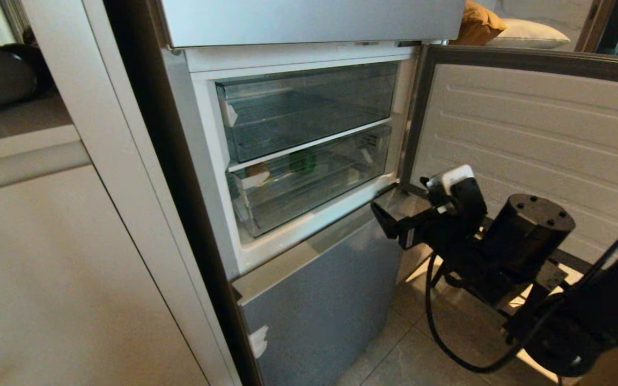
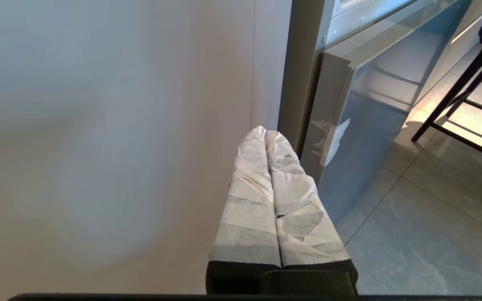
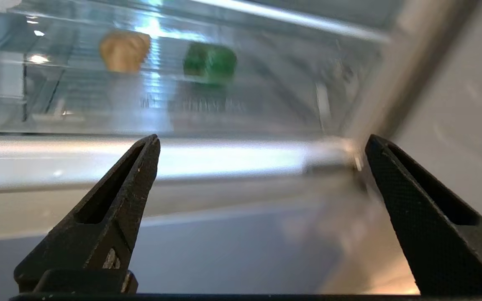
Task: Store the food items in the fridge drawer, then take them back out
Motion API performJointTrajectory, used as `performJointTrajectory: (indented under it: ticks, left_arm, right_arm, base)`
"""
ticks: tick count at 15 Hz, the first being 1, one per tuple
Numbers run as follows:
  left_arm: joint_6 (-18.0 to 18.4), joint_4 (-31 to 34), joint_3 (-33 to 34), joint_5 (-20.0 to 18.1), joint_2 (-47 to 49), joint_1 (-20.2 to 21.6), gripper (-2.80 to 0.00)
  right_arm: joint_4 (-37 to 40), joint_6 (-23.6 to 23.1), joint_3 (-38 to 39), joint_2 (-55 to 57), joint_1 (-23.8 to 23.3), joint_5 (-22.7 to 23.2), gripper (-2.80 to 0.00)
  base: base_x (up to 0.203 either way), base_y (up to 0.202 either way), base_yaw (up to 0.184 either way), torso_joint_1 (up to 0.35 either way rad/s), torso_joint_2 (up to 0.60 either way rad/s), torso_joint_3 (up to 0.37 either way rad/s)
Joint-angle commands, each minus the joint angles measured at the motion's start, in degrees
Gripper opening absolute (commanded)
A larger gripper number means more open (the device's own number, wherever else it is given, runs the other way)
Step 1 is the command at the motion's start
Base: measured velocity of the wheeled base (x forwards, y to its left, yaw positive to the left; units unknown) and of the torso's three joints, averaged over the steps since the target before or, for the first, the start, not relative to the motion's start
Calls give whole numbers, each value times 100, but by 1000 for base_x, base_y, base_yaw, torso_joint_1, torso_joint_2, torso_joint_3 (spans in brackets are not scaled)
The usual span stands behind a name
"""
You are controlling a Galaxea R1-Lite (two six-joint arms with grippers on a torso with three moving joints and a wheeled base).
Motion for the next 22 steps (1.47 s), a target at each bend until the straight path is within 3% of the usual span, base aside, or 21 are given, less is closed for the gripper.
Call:
performJointTrajectory:
  ticks: [1, 3, 7, 13, 22]
  left_arm:
    - [-2, 1, 0, 2, 0, 1, -280]
    - [-2, 1, 0, 2, 0, 1, -280]
    - [-2, 1, 0, 2, 0, 1, -280]
    - [-2, 1, 0, 2, 0, 1, -280]
    - [-2, 1, -4, 2, 0, 1, -280]
  right_arm:
    - [-184, -247, -322, 804, -298, 518, 0]
    - [-243, -537, -673, 1016, -406, 888, 0]
    - [-187, -867, -1839, 1531, -350, 989, 0]
    - [813, -1377, -3336, 1850, -226, 1023, 0]
    - [1869, -1481, -5369, 2643, -352, 1010, 0]
  base:
    - [0, 0, 0, 0, 0, 0]
    - [0, 0, 0, 0, 0, 0]
    - [0, 0, 0, 0, 0, 0]
    - [0, 0, 0, 0, 0, 0]
    - [0, 0, 0, 0, 0, 0]
